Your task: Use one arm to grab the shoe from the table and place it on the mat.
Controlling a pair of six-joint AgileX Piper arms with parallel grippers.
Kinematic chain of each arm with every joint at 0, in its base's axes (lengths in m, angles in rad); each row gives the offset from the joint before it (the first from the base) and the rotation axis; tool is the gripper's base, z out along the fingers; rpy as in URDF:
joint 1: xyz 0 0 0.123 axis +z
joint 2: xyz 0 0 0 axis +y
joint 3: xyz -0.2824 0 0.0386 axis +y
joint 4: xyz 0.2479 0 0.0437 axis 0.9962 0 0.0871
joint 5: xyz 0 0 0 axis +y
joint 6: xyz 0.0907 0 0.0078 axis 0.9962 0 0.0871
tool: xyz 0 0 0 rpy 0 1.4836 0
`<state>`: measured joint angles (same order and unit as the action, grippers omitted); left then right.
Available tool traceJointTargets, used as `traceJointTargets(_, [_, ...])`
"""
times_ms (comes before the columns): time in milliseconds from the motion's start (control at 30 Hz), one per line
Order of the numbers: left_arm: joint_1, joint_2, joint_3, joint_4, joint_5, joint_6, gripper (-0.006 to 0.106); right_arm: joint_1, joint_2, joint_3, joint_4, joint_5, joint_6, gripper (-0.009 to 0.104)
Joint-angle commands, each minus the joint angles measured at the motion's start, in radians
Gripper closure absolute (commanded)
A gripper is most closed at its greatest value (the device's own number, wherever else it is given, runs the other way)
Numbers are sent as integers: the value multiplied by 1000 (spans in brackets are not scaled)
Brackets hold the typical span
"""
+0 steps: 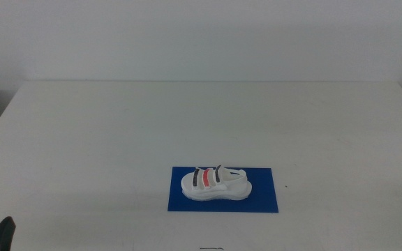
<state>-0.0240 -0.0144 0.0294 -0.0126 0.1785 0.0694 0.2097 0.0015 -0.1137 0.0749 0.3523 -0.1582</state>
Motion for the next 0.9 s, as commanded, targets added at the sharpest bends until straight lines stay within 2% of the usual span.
traceJointTargets(0, [-3, -17, -3, -9, -83, -15, 7, -9, -34, 1, -2, -84, -12, 16])
traceJointTargets(467, [-3, -16, -3, -9, -84, -15, 7, -8, -34, 125, -19, -63, -13, 16])
traceJointTargets(867, [-3, -16, -3, -9, -84, -15, 7, -8, -34, 125, -31, -134, -13, 16])
